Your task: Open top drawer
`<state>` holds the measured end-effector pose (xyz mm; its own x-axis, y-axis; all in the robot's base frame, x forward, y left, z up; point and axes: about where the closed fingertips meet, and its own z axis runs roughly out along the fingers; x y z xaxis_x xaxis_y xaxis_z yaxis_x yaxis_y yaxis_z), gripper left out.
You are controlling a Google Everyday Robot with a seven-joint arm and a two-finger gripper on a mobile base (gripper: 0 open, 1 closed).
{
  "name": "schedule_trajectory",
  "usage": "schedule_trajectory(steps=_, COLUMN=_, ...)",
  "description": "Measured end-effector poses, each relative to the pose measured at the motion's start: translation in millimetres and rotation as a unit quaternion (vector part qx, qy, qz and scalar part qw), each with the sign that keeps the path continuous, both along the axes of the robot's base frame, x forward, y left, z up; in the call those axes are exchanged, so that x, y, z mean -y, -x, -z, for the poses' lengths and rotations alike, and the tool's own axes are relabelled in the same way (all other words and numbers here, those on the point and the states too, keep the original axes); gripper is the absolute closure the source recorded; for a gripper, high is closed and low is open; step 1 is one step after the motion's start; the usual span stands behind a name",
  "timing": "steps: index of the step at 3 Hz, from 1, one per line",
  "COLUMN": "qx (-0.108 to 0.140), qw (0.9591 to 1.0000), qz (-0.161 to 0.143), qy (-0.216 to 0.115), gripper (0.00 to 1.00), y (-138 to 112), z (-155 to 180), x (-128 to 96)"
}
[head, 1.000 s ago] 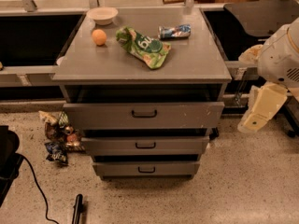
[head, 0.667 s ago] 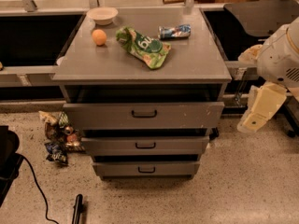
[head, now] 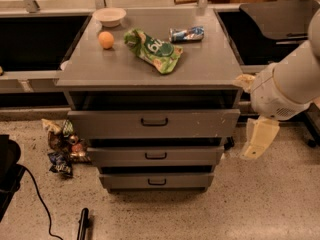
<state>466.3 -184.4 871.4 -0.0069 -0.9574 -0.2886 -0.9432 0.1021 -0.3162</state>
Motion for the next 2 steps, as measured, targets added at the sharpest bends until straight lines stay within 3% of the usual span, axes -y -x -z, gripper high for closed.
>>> schedule_trajectory(steps=1, qx=0.004, qw=0.9998, qz=-0.017, qy=0.005, gripper=0.0, y=-17.6, z=47.8, x=-5.2)
schedule_trajectory(steps=2, qx=-0.008, qw=0.9997, qz=-0.023, qy=-0.008, gripper=0.0, y=-37.3, z=91.2, x=-9.9)
